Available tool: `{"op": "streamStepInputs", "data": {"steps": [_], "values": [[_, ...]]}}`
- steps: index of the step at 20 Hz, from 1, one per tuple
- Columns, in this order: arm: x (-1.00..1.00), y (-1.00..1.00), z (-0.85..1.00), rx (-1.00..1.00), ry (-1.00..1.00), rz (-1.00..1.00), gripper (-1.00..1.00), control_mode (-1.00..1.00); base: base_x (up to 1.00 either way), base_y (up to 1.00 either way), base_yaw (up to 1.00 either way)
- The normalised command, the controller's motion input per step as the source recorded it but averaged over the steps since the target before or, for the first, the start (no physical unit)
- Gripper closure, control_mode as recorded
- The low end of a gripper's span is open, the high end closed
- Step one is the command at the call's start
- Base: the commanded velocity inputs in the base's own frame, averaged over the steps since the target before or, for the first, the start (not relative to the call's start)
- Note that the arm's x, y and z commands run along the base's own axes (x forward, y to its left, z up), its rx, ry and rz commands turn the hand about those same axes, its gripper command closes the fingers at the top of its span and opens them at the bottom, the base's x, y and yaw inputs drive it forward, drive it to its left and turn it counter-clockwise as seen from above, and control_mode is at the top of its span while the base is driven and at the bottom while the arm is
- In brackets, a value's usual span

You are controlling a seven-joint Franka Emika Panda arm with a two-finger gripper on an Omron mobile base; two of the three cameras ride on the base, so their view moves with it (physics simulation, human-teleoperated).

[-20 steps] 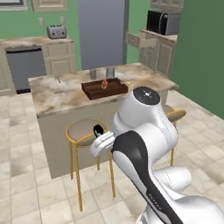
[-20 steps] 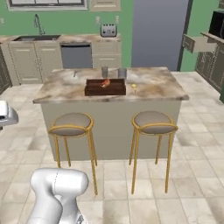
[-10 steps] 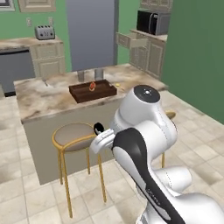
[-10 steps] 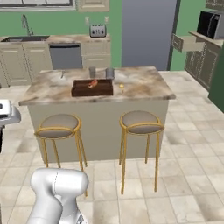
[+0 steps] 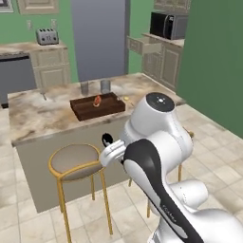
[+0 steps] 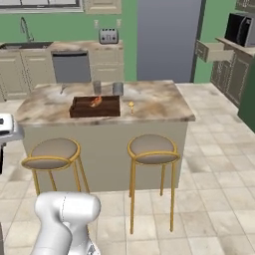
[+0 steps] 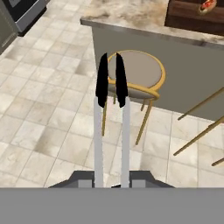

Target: Take the tongs from the drawer on the left and place them on the dining counter next to the tray containing the hot dog.

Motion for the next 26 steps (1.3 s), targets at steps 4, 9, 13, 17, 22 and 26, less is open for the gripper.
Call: {"op": "streamStepInputs", "data": {"steps": [4,9,13,17,22,26], "values": [[0.0,0.0,0.0,0.0,0.0,0.0,1.0,1.0,0.37,0.5,-0.01],[0.0,0.0,0.0,0.0,0.0,0.0,1.0,1.0,0.29,0.15,0.11],[0.0,0.0,0.0,0.0,0.0,0.0,1.0,1.0,0.53,-0.01,0.05],[0.0,0.0,0.0,0.0,0.0,0.0,1.0,1.0,0.82,0.02,0.03],[0.0,0.0,0.0,0.0,0.0,0.0,1.0,1.0,0.92,0.14,0.0],[0.0,0.0,0.0,0.0,0.0,0.0,1.0,1.0,1.0,0.14,0.0]]}}
